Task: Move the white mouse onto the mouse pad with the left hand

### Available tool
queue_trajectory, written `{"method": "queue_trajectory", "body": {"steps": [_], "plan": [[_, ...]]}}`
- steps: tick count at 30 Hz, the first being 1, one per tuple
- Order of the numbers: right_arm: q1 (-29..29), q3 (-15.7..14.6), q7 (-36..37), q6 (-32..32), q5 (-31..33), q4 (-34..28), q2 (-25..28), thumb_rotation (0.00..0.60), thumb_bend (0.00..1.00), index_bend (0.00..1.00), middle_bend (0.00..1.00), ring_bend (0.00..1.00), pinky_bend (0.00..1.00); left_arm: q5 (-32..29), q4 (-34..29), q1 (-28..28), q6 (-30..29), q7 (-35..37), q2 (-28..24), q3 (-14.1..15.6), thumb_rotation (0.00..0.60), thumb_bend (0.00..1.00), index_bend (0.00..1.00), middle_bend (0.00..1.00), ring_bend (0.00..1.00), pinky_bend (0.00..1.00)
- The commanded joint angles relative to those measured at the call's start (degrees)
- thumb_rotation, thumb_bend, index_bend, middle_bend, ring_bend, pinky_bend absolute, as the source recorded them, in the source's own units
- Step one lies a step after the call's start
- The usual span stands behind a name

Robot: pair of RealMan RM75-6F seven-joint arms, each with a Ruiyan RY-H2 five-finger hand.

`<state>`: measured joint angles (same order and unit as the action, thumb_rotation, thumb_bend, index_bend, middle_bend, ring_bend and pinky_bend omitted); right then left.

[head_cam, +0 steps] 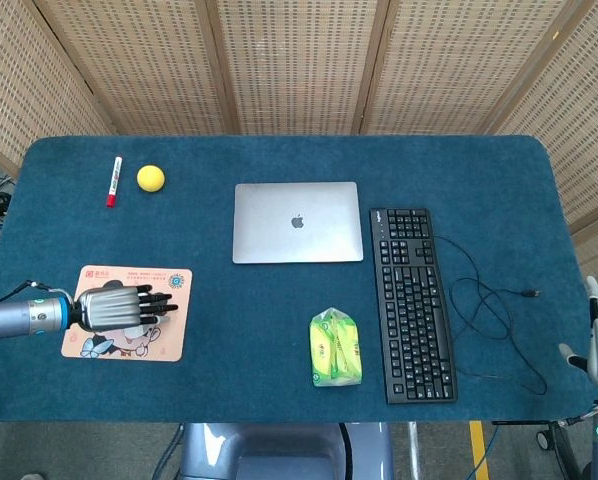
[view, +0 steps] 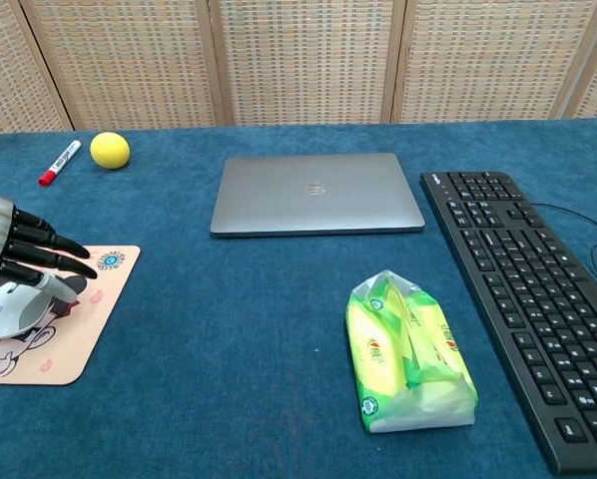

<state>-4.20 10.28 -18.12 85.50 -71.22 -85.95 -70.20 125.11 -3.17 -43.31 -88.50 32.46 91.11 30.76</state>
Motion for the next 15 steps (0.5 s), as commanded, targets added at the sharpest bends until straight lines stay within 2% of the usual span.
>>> {"method": "queue_trajectory", "body": {"steps": [1, 2, 5, 8, 12, 15], "plan": [[0.08, -0.22, 0.24, 0.25, -0.58, -0.57, 0.2, 0.6, 0.0, 0.0, 0.0, 0.0, 0.0, -3.77, -0.92, 0.47, -4.18, 1.55, -2.02, -3.35, 0.6, 0.1, 0.11, 0.0, 0.01, 0.23], [0.11, -0.31, 0.34, 0.3, -0.78, -0.76, 0.28, 0.6, 0.0, 0.0, 0.0, 0.0, 0.0, -5.05, -1.27, 0.71, -5.54, 2.4, -2.39, -4.52, 0.6, 0.1, 0.1, 0.0, 0.01, 0.23], [0.15, -0.83, 0.81, 0.36, -1.8, -1.48, 0.58, 0.6, 0.0, 0.0, 0.0, 0.0, 0.0, -13.2, -3.88, 2.1, -11.26, 8.11, -3.24, -12.22, 0.6, 0.09, 0.1, 0.0, 0.01, 0.23], [0.3, -1.45, 1.76, 0.47, -3.07, -2.26, 1.05, 0.6, 0.0, 0.0, 0.0, 0.0, 0.0, -21.77, -7.48, 4.64, -10.54, 16.6, -3.01, -19.75, 0.6, 0.07, 0.06, 0.0, 0.0, 0.17], [0.52, -2.07, 3.1, 0.63, -4.45, -3.03, 1.7, 0.6, 0.0, 0.0, 0.0, 0.0, 0.0, -24.9, -15.4, 7.07, -4.36, 20.22, -6.02, -21.26, 0.6, 0.01, 0.01, 0.0, 0.0, 0.01], [0.69, -2.49, 4.28, 0.85, -5.6, -3.65, 2.3, 0.6, 0.0, 0.0, 0.0, 0.0, 0.0, -27.28, -27.99, 9.19, -0.48, 15.22, -10.47, -22.04, 0.6, 0.0, 0.0, 0.0, 0.0, 0.0]]}}
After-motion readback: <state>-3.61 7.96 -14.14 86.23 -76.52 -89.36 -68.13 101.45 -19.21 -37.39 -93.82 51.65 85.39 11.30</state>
